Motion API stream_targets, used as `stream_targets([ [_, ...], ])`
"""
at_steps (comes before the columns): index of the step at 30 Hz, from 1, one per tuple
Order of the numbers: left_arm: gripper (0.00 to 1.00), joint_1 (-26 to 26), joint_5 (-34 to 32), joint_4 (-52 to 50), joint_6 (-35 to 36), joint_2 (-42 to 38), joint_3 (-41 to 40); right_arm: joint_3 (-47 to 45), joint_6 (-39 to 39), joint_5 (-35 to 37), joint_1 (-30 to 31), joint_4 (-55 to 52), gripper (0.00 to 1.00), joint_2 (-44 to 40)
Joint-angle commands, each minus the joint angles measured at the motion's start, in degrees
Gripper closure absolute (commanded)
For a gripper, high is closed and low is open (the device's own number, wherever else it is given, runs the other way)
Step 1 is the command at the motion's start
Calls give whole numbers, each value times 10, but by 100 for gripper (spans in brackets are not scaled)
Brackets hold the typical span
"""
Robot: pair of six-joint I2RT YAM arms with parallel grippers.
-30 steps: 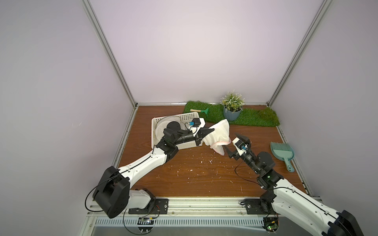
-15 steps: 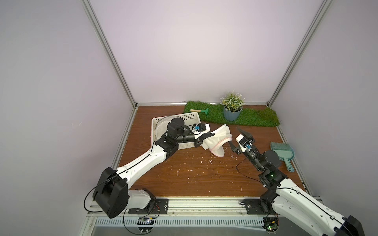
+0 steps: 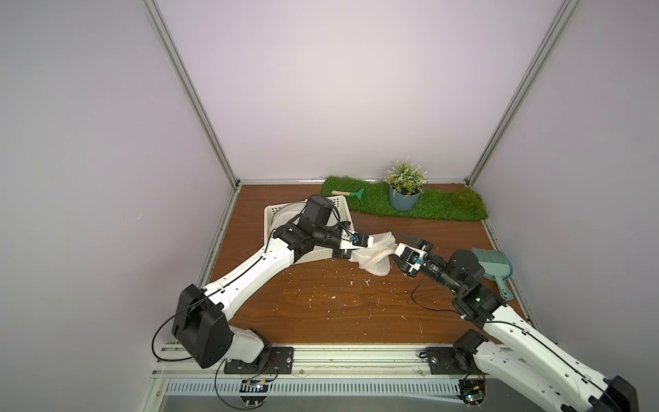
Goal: Turn the laundry bag inside out
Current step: Turn over the laundry bag.
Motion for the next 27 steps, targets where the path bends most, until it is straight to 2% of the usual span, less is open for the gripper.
stream_targets([
  [1, 100, -6, 37, -63, 49, 7, 14, 31, -48, -57, 0, -36, 46, 9],
  [9, 100, -9, 61, -80, 57, 15, 15, 52, -82, -65, 0, -64, 47, 39],
  [13, 100, -10, 65, -80, 57, 17, 16, 66, -103, -79, 0, -80, 52, 62],
  [18, 100, -13, 66, -82, 56, 20, 15, 81, -109, -92, 1, -84, 62, 86],
  [23, 100, -14, 53, -84, 59, 24, 16, 89, -118, -101, 0, -100, 78, 96],
  [24, 98, -14, 49, -84, 61, 24, 18, 89, -117, -101, 0, -101, 83, 97],
  [25, 89, -15, 45, -84, 61, 25, 21, 88, -115, -100, 0, -101, 89, 97],
  [26, 74, -15, 40, -83, 62, 25, 24, 88, -112, -100, 1, -101, 96, 96],
  [27, 68, -15, 34, -82, 64, 25, 26, 87, -109, -99, 0, -99, 100, 96],
])
